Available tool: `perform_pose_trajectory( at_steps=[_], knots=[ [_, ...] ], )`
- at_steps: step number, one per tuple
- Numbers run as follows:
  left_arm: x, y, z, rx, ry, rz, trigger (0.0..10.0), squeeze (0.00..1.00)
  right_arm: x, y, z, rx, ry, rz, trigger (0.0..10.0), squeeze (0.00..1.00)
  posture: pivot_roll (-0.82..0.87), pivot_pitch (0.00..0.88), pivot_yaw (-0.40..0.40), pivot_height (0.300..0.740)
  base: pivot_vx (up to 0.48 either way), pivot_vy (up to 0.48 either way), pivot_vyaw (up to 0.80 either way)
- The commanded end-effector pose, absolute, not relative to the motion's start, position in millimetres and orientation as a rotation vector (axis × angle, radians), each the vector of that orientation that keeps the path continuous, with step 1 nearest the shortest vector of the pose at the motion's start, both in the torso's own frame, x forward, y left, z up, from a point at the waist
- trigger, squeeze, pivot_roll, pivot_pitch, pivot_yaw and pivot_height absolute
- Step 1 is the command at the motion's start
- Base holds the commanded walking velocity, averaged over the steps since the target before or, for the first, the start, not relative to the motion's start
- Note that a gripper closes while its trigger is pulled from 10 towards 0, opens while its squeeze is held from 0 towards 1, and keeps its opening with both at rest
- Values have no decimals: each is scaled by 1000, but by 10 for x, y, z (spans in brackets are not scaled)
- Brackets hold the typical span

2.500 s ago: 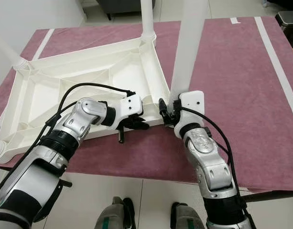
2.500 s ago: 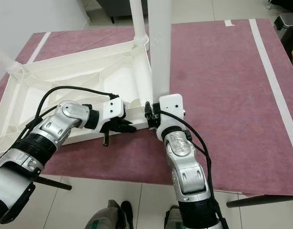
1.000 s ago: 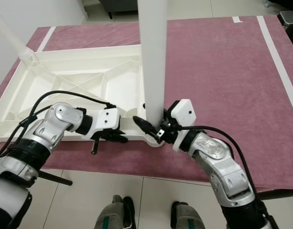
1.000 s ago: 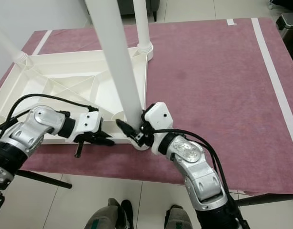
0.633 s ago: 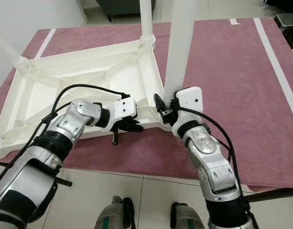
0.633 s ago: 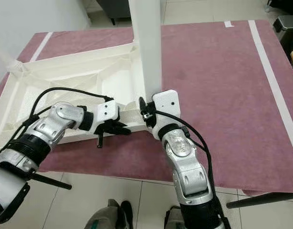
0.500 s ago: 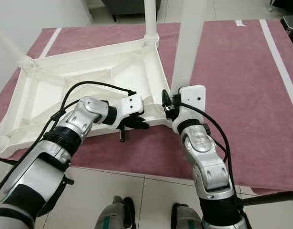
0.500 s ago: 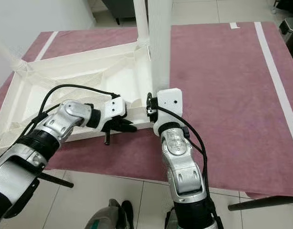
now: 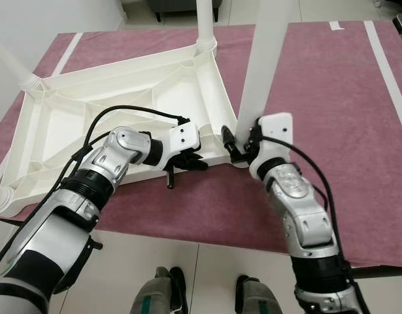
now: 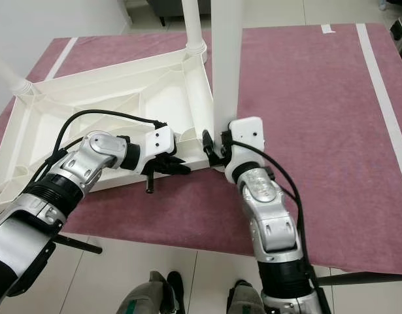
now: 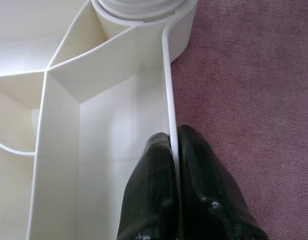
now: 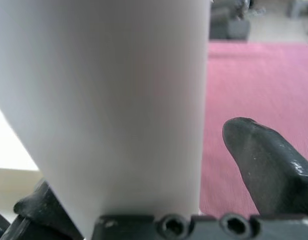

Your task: Building children table

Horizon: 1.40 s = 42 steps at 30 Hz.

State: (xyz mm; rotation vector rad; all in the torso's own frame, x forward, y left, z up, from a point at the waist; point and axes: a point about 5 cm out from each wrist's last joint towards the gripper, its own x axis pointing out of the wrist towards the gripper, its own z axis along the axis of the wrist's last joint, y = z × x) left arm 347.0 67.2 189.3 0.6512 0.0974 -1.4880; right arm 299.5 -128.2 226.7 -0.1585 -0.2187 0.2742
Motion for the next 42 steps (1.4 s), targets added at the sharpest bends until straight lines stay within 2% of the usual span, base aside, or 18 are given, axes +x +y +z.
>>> perform_pose_trajectory(
  at_steps=[1, 3, 5, 7, 8, 11, 17, 24, 25, 26, 31, 35, 36, 38, 41, 42],
  knots=[
    [3362, 759, 1958, 687, 35, -1624, 0, 0, 2938, -1261, 2377, -152, -272, 376, 10000, 0, -59, 197, 173, 740, 0, 0, 0],
    [3277, 886, 1876, 725, 77, -1673, 0, 0, 2849, -1270, 2477, -186, -296, 556, 10000, 0, -59, 197, 172, 740, 0, 0, 0],
    [3277, 886, 1876, 725, 77, -1673, 0, 0, 2849, -1270, 2477, -186, -296, 556, 10000, 0, -59, 197, 172, 740, 0, 0, 0],
    [3194, 1031, 1840, 762, 116, -1718, 0, 0, 2688, -1213, 2379, -227, -217, 813, 10000, 0, -53, 196, 171, 740, 0, 0, 0],
    [3194, 1031, 1840, 762, 116, -1718, 0, 0, 2688, -1213, 2379, -227, -217, 813, 10000, 0, -53, 196, 171, 740, 0, 0, 0],
    [3104, 1186, 1865, 797, 144, -1764, 0, 0, 2570, -1168, 2221, -253, -118, 1019, 10000, 0, -50, 194, 170, 740, 0, 0, 0],
    [2973, 1321, 1896, 831, 164, -1805, 0, 0, 2564, -1048, 2173, -239, -101, 1113, 10000, 0, -39, 188, 164, 740, 0, 0, 0],
    [2937, 1327, 1883, 830, 167, -1811, 0, 0, 2591, -942, 2153, -223, -110, 1127, 10000, 0, -36, 188, 162, 740, 0, 0, 0],
    [2929, 1323, 1875, 826, 168, -1811, 0, 0, 2588, -926, 2153, -215, -113, 1136, 4157, 0, -35, 188, 159, 740, 0, 0, 0],
    [2927, 1309, 1868, 818, 165, -1808, 0, 0, 2579, -922, 2146, -206, -111, 1145, 0, 0, -35, 188, 160, 740, 0, 0, 0],
    [2934, 1274, 1859, 802, 156, -1801, 0, 0, 2552, -935, 2106, -198, -96, 1153, 0, 0, -40, 191, 161, 740, 0, 0, 0],
    [2991, 1179, 1864, 763, 126, -1761, 0, 0, 2603, -992, 1974, -236, -45, 1043, 0, 0, -46, 194, 165, 740, 0, 0, 0],
    [3051, 1079, 1887, 727, 94, -1721, 0, 0, 2722, -1071, 1853, -264, 4, 863, 0, 0, -50, 196, 164, 740, 0, 0, 0],
    [3051, 1079, 1887, 727, 94, -1721, 0, 0, 2722, -1071, 1853, -264, 4, 863, 0, 0, -50, 196, 164, 740, 0, 0, 0],
    [3188, 908, 1976, 679, 35, -1649, 0, 0, 2887, -1199, 1714, -254, 76, 536, 0, 0, -54, 198, 167, 740, 0, 0, 0],
    [3188, 908, 1976, 679, 35, -1649, 0, 0, 2887, -1199, 1714, -254, 76, 536, 0, 0, -54, 198, 167, 740, 0, 0, 0]
  ],
)
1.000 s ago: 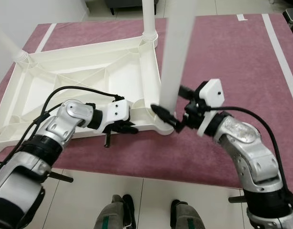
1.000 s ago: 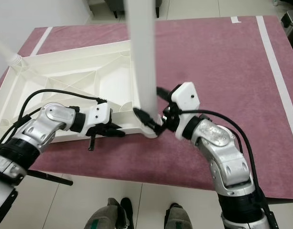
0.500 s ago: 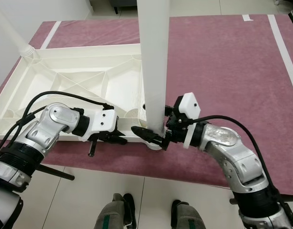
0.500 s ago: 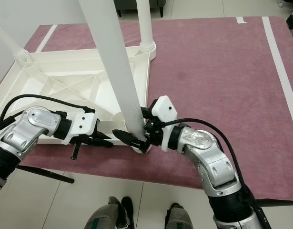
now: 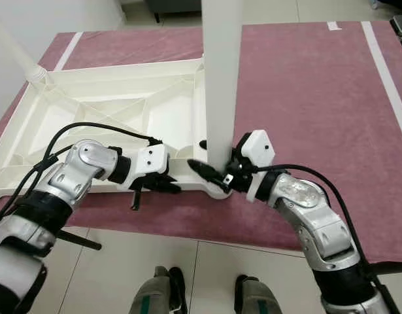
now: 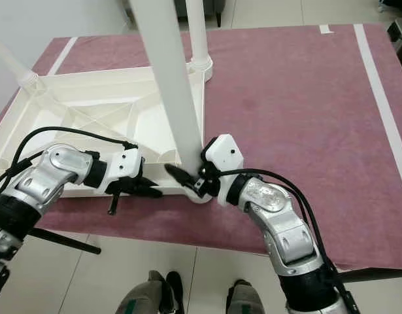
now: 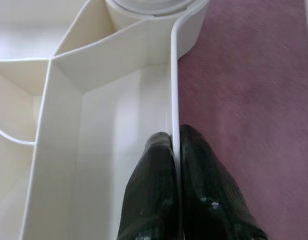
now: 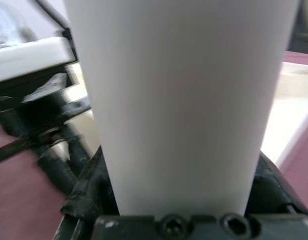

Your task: Building children table

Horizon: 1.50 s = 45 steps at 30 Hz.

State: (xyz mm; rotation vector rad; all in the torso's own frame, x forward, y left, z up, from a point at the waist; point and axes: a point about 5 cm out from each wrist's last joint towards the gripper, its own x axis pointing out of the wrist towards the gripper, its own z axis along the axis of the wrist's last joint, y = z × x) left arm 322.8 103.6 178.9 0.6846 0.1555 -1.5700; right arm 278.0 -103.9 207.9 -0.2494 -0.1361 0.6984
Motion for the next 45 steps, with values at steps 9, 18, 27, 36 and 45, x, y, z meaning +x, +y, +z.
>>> perform_pose_trajectory(
  at_steps=[9, 18, 27, 36, 45],
  knots=[
    [3385, 567, 2136, 617, -43, -1570, 0, 0, 2979, -1305, 1503, -181, 187, 69, 0, 0, -57, 201, 172, 740, 0, 0, 0],
    [3441, 419, 2155, 581, -57, -1543, 0, 0, 2995, -1180, 1562, -124, 128, -50, 10000, 271, -63, 201, 179, 740, 0, 0, 0],
    [3368, 623, 2034, 630, -11, -1586, 0, 0, 2998, -1152, 2190, -95, -211, 263, 10000, 0, -60, 199, 177, 740, 0, 0, 0],
    [3172, 1000, 1881, 726, 84, -1689, 0, 0, 2781, -1212, 2431, -264, -254, 727, 10000, 0, -55, 192, 174, 740, 0, 0, 0],
    [2993, 1252, 1885, 777, 134, -1749, 0, 0, 2617, -1117, 2223, -286, -121, 1067, 10000, 0, -34, 186, 160, 740, 0, 0, 0]
  ],
)
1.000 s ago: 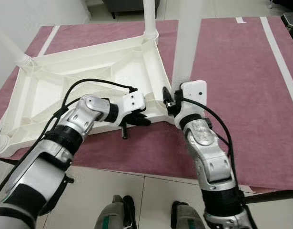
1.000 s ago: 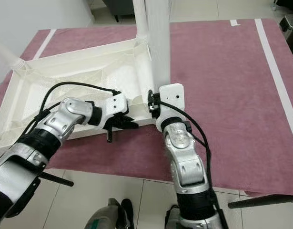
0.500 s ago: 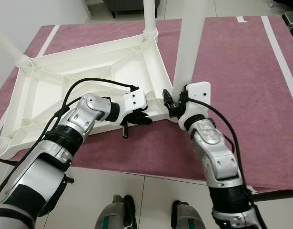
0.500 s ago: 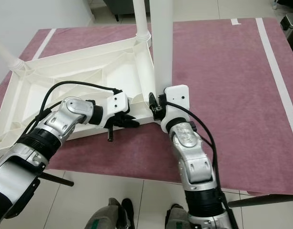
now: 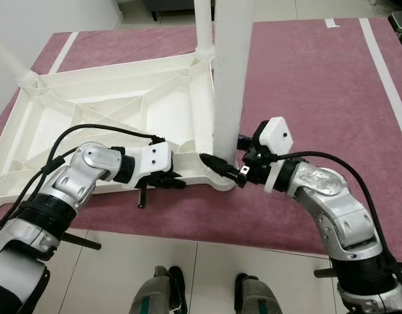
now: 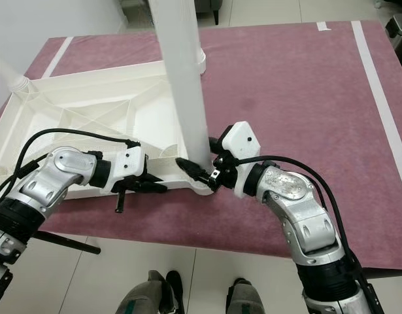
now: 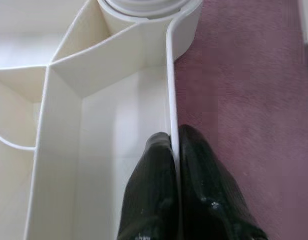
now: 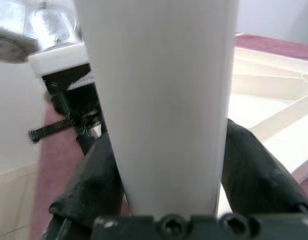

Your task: Building children table

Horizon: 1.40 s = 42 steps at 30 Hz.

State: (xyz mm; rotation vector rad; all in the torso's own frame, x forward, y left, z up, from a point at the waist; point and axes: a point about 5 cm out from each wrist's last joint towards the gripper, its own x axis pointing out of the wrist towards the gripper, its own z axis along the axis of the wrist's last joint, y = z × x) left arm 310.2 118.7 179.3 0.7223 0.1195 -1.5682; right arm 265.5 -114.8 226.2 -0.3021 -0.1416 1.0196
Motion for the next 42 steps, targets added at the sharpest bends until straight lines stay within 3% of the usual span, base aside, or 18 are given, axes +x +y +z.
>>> perform_pose_trajectory(
  at_steps=[1, 3, 4, 6, 7, 15, 17, 20, 22, 30, 31, 32, 33, 36, 37, 38, 41, 42],
  knots=[
    [2981, 1274, 1889, 779, 138, -1749, 0, 0, 2606, -1086, 2207, -278, -117, 1097, 10000, 0, -32, 185, 160, 740, 0, 0, 0],
    [2972, 1283, 1893, 781, 139, -1746, 0, 0, 2601, -1065, 2198, -272, -116, 1118, 10000, 0, -30, 183, 159, 740, 0, 0, 0],
    [2970, 1281, 1898, 778, 136, -1741, 0, 0, 2601, -1039, 2193, -256, -120, 1129, 2706, 0, -28, 183, 156, 740, 0, 0, 0],
    [2959, 1279, 1902, 777, 134, -1736, 0, 0, 2597, -1033, 2195, -246, -120, 1146, 2706, 0, -28, 183, 156, 740, 0, 0, 0],
    [2956, 1268, 1905, 773, 128, -1730, 0, 0, 2608, -1026, 2184, -234, -115, 1140, 0, 0, -31, 183, 154, 740, 0, 0, 0],
    [3051, 1110, 1931, 714, 74, -1665, 0, 0, 2851, -1123, 1915, -263, -6, 783, 0, 0, -37, 186, 152, 740, 0, 0, 0],
    [3131, 996, 1965, 685, 42, -1629, 0, 0, 2950, -1215, 1787, -239, 72, 552, 0, 0, -38, 185, 153, 740, 0, 0, 0],
    [3165, 941, 1979, 674, 28, -1615, 0, 0, 2988, -1265, 1713, -224, 116, 436, 0, 0, -43, 185, 156, 740, 0, 0, 0],
    [3238, 812, 2000, 654, 6, -1591, 0, 0, 3019, -1344, 1569, -172, 193, 226, 0, 0, -46, 184, 158, 740, 0, 0, 0],
    [3356, 497, 2045, 618, -31, -1561, 0, 0, 3006, -1310, 1454, -69, 240, -61, 0, 0, -59, 184, 171, 740, 0, 0, 0],
    [3358, 464, 2058, 613, -37, -1563, 0, 0, 3017, -1286, 1508, -78, 198, -64, 8706, 0, -61, 184, 174, 740, 0, 0, 0],
    [3358, 464, 2058, 613, -37, -1563, 0, 0, 3017, -1286, 1508, -78, 198, -64, 8706, 0, -61, 184, 174, 740, 0, 0, 0],
    [3360, 449, 2065, 612, -41, -1565, 0, 0, 3029, -1268, 1565, -94, 155, -60, 10000, 0, -61, 184, 175, 740, 0, 0, 0],
    [3358, 466, 2064, 617, -43, -1568, 0, 0, 3044, -1244, 1725, -124, 49, -25, 10000, 0, -60, 183, 177, 740, 0, 0, 0],
    [3358, 486, 2058, 621, -39, -1569, 0, 0, 3049, -1236, 1790, -132, 8, 5, 10000, 667, -58, 183, 175, 740, 0, 0, 0],
    [3356, 508, 2050, 626, -36, -1569, 0, 0, 3051, -1233, 1848, -134, -25, 33, 10000, 1000, -57, 182, 175, 740, 0, 0, 0],
    [3351, 563, 2029, 635, -26, -1572, 0, 0, 3056, -1229, 2005, -133, -111, 101, 10000, 1000, -55, 182, 174, 740, 0, 0, 0],
    [3347, 593, 2015, 643, -20, -1576, 0, 0, 3055, -1236, 2095, -133, -156, 131, 10000, 0, -53, 183, 174, 740, 0, 0, 0]
  ],
)
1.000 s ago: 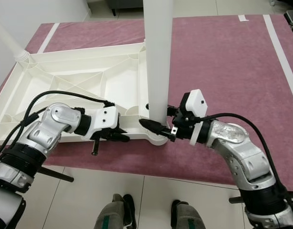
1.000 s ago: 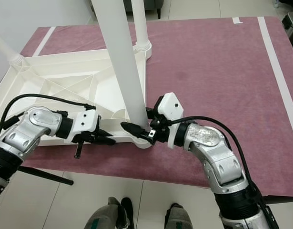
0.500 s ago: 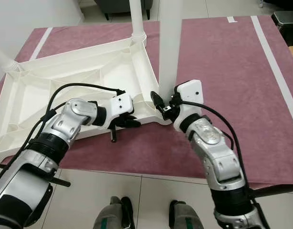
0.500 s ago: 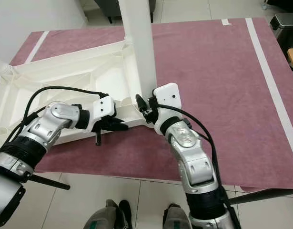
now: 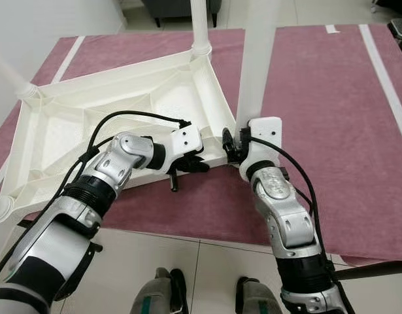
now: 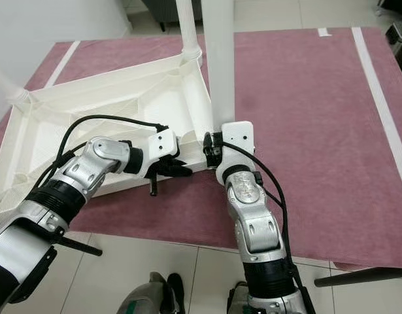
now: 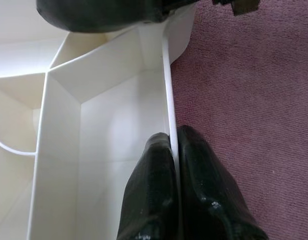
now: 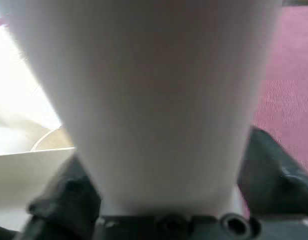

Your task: Building children table

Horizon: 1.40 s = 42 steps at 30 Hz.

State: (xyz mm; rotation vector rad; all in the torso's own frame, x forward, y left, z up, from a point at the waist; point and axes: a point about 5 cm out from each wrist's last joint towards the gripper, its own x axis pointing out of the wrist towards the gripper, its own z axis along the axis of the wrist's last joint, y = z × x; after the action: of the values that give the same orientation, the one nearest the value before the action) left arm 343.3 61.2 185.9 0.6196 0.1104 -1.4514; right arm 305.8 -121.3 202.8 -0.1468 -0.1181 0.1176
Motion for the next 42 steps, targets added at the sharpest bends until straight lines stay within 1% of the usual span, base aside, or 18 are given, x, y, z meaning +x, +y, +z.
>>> perform_pose_trajectory(
  at_steps=[1, 3, 4, 5, 7, 9, 10, 11, 13, 15, 16, 18, 22, 23, 24, 25, 36, 42],
  knots=[
    [3327, 642, 1995, 656, -10, -1589, 0, 0, 3045, -1243, 2207, -137, -208, 203, 10000, 0, -51, 183, 172, 740, 0, 0, 0],
    [3284, 727, 1960, 679, 11, -1612, 0, 0, 3021, -1271, 2353, -156, -268, 314, 10000, 0, -51, 183, 172, 740, 0, 0, 0],
    [3284, 727, 1960, 679, 11, -1612, 0, 0, 3021, -1271, 2353, -156, -268, 314, 10000, 0, -51, 183, 172, 740, 0, 0, 0],
    [3229, 821, 1917, 703, 37, -1640, 0, 0, 2998, -1307, 2439, -192, -297, 404, 10000, 0, -50, 183, 171, 740, 0, 0, 0],
    [3211, 850, 1903, 711, 45, -1649, 0, 0, 2990, -1316, 2458, -203, -302, 430, 10000, 0, -50, 183, 171, 740, 0, 0, 0],
    [3127, 971, 1848, 742, 83, -1688, 0, 0, 2922, -1310, 2475, -239, -294, 579, 10000, 0, -48, 183, 170, 740, 0, 0, 0],
    [3127, 971, 1848, 742, 83, -1688, 0, 0, 2922, -1310, 2475, -239, -294, 579, 10000, 0, -48, 183, 170, 740, 0, 0, 0],
    [3085, 1023, 1827, 755, 101, -1708, 0, 0, 2869, -1286, 2451, -254, -275, 670, 10000, 0, -46, 183, 169, 740, 0, 0, 0],
    [3085, 1023, 1827, 755, 101, -1708, 0, 0, 2869, -1286, 2451, -254, -275, 670, 10000, 0, -46, 183, 169, 740, 0, 0, 0],
    [3004, 1137, 1816, 776, 132, -1743, 0, 0, 2723, -1206, 2320, -286, -192, 883, 10000, 0, -40, 181, 166, 740, 0, 0, 0],
    [3004, 1137, 1816, 776, 132, -1743, 0, 0, 2723, -1206, 2320, -286, -192, 883, 10000, 0, -40, 181, 166, 740, 0, 0, 0],
    [2936, 1264, 1813, 802, 167, -1769, 0, 0, 2597, -1120, 2200, -298, -130, 1041, 10000, 0, -35, 180, 165, 740, 0, 0, 0],
    [2904, 1324, 1810, 812, 183, -1775, 0, 0, 2556, -1084, 2169, -293, -119, 1098, 10000, 0, -35, 180, 165, 740, 0, 0, 0],
    [2898, 1334, 1809, 812, 186, -1771, 0, 0, 2547, -1067, 2164, -277, -120, 1116, 6784, 0, -28, 179, 161, 740, 0, 0, 0],
    [2898, 1334, 1809, 812, 186, -1771, 0, 0, 2547, -1067, 2164, -277, -120, 1116, 6784, 0, -28, 179, 161, 740, 0, 0, 0],
    [2898, 1331, 1812, 808, 183, -1766, 0, 0, 2543, -1048, 2156, -258, -121, 1124, 0, 0, -28, 179, 161, 740, 0, 0, 0],
    [2905, 1221, 1825, 778, 148, -1753, 0, 0, 2513, -1015, 2094, -199, -105, 1128, 0, 0, -36, 181, 164, 740, 0, 0, 0],
    [3131, 925, 1865, 674, 69, -1634, 0, 0, 2872, -1174, 1734, -268, 46, 609, 0, 0, -40, 181, 164, 740, 0, 0, 0]
  ],
)
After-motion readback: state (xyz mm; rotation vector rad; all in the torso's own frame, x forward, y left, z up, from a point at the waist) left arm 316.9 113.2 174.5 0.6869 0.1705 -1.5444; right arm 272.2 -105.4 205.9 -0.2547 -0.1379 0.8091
